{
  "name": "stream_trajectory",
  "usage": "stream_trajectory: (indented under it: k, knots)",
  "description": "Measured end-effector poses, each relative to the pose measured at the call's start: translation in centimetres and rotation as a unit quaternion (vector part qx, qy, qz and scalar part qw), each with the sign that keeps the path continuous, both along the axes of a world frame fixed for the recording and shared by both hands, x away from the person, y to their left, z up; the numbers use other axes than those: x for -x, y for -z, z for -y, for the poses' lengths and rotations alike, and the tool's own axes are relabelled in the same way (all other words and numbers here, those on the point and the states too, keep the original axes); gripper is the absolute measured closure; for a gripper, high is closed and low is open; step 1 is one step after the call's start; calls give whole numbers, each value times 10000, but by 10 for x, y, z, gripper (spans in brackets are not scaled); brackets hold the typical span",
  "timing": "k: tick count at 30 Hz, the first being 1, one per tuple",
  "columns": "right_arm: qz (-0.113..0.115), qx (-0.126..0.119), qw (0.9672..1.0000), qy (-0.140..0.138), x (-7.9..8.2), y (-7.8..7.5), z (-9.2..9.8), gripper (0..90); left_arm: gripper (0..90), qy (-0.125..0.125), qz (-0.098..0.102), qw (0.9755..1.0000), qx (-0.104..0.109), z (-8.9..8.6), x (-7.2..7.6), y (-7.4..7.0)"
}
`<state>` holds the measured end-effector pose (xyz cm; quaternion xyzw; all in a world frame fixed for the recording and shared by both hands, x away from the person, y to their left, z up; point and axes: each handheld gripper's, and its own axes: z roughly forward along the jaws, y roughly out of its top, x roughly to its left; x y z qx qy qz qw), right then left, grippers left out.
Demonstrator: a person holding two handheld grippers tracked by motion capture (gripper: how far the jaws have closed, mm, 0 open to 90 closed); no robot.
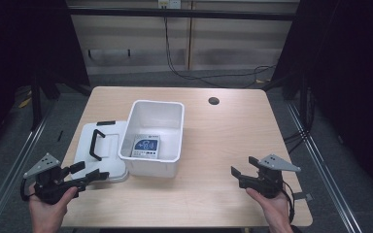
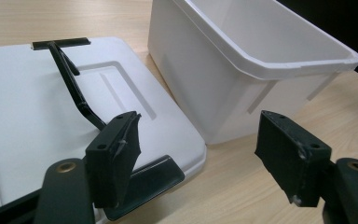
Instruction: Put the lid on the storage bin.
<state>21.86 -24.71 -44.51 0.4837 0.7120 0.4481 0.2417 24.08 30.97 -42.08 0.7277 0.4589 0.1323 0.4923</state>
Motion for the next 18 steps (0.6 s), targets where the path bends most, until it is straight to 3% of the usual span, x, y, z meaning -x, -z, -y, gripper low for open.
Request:
stream_trajectory:
  k: [7,10,14,17,18]
  knots:
    - [40,-64,10000,-20,2,0,-2,213,308,0,-90,9998,-178,4,-3,1]
    - [7,-73,10000,-5,3,1,-3,209,355,-382,-226,9979,-473,6,-5,2]
    - [58,-1,9998,-200,11,-2,-8,216,397,-590,-338,9952,-708,5,-15,-2]
    - [23,15,9996,-267,13,-2,-10,220,415,-619,-397,9942,-782,6,-22,-5]
    - [-42,47,9996,-291,14,0,-10,222,438,-626,-374,9949,-694,5,-24,-6]
